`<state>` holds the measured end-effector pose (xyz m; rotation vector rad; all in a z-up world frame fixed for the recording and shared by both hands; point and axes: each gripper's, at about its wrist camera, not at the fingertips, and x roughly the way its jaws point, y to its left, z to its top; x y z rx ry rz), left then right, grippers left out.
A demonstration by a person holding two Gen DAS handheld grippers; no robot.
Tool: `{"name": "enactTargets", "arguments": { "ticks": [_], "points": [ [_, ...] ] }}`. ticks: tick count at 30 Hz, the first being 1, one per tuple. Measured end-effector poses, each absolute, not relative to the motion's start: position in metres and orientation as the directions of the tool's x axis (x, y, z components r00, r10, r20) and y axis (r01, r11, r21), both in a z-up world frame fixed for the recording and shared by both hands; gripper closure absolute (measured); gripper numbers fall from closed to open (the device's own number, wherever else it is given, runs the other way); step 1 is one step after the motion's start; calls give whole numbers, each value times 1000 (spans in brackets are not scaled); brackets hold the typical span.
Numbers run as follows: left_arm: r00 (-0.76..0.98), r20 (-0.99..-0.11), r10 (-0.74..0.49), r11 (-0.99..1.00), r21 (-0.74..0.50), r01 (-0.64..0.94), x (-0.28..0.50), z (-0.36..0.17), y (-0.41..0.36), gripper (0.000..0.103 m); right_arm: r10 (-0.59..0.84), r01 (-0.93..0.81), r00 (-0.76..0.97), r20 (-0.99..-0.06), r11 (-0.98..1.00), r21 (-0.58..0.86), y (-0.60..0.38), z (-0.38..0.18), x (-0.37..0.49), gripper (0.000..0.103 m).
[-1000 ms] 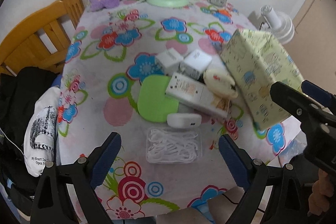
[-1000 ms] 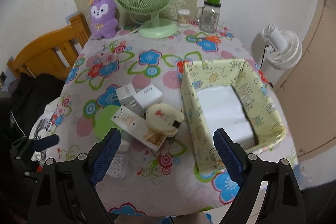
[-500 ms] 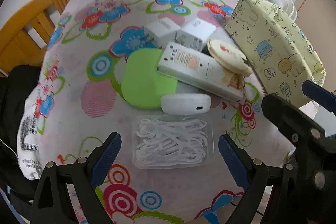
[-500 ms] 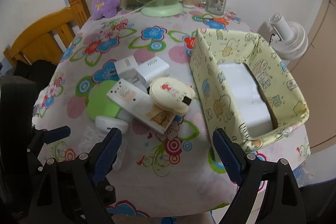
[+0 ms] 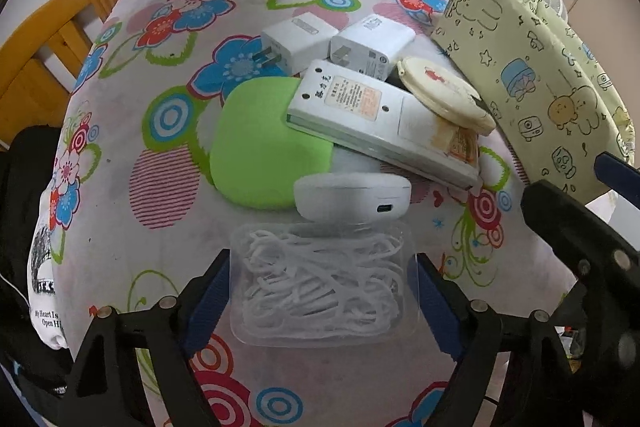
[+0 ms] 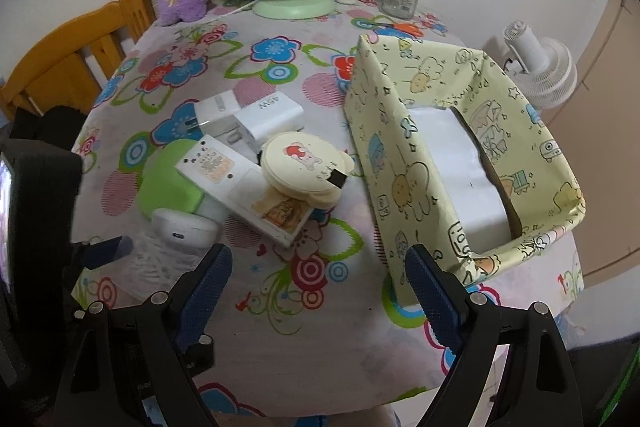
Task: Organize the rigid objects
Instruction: 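Grasp the clear plastic box of white cables with the left tool while the right tool approaches the earbud case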
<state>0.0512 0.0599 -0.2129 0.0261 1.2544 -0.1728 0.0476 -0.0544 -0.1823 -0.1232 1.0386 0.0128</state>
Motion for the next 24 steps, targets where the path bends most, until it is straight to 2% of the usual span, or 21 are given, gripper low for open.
{"name": "enactTargets", "arguments": {
  "ticks": [13, 24],
  "points": [
    [294, -949, -111, 983, -61, 176, 34, -199, 65, 17, -12, -91, 496, -868, 994, -66, -45, -178, 55, 13],
    [273, -962, -19, 999, -7, 47, 25, -202, 111, 17, 108, -207, 420, -901, 978, 21, -3, -198, 64, 13]
  ]
}}
